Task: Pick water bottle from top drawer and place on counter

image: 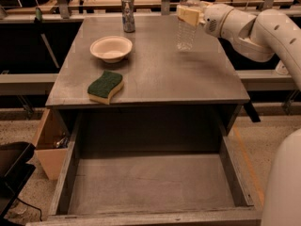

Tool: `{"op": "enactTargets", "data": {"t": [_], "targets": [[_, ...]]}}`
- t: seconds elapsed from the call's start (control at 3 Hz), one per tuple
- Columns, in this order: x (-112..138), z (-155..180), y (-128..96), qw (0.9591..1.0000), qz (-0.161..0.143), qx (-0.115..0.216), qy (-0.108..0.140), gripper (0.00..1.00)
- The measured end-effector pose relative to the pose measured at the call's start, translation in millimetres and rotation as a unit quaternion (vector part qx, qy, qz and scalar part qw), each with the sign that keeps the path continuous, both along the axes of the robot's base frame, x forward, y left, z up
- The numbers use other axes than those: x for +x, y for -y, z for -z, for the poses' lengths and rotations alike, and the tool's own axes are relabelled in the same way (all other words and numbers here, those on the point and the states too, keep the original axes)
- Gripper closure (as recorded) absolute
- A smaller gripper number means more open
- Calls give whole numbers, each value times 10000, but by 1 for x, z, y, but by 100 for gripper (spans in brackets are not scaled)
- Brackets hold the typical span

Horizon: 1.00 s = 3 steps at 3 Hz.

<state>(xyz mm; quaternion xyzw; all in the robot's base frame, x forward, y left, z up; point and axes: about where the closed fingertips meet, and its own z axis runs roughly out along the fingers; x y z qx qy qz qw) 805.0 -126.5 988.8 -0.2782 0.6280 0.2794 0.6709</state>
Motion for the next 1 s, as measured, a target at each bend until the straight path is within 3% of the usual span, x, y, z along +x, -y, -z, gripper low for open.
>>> {"op": "enactTargets", "data": {"t": [0.67, 1.0], "targets": [[8, 25, 1, 9996, -21, -270, -53, 100], [11, 41, 1, 9998, -16, -207, -4, 100]]}}
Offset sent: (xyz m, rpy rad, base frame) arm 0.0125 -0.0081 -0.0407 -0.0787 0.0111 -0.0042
